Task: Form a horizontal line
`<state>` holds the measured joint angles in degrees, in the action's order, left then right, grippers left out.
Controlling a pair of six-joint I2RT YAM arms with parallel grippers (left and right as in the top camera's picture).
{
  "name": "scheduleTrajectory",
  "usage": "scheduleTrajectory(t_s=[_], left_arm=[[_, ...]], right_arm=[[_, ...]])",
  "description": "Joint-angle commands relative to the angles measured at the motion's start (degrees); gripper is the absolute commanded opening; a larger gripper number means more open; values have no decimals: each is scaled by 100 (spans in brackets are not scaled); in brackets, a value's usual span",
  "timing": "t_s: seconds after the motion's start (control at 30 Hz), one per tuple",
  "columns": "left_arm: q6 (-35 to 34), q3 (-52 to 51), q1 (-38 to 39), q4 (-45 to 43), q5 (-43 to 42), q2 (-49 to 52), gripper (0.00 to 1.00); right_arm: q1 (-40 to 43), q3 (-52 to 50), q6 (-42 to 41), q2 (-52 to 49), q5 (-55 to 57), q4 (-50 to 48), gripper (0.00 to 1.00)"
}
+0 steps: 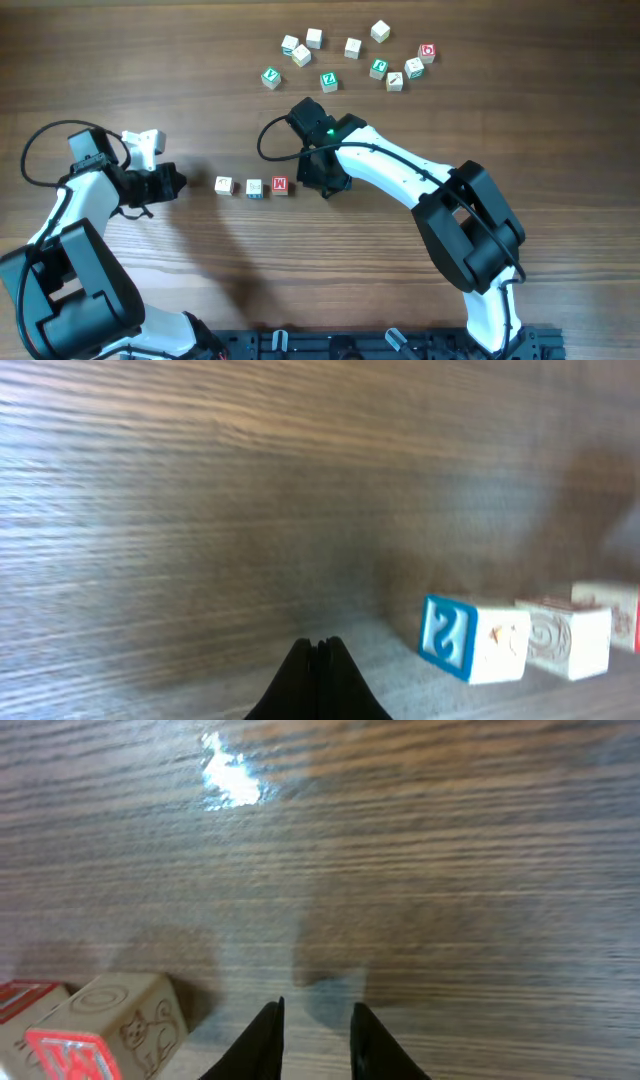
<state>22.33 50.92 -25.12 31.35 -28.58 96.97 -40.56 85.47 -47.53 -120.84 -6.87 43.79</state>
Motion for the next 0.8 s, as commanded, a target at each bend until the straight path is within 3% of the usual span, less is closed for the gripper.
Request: scheduleTrajectory(t_s=[0.0, 0.6, 0.77], left_arm=[[520, -46, 26, 35, -452, -17, 4], [680, -472, 37, 33, -527, -17, 4], [188, -684, 37, -505, -428, -15, 4]], right_arm=[[-9, 11, -44, 181, -267, -13, 23], [-9, 11, 101, 181, -437, -155, 23], [-9, -74, 101, 181, -411, -269, 23]])
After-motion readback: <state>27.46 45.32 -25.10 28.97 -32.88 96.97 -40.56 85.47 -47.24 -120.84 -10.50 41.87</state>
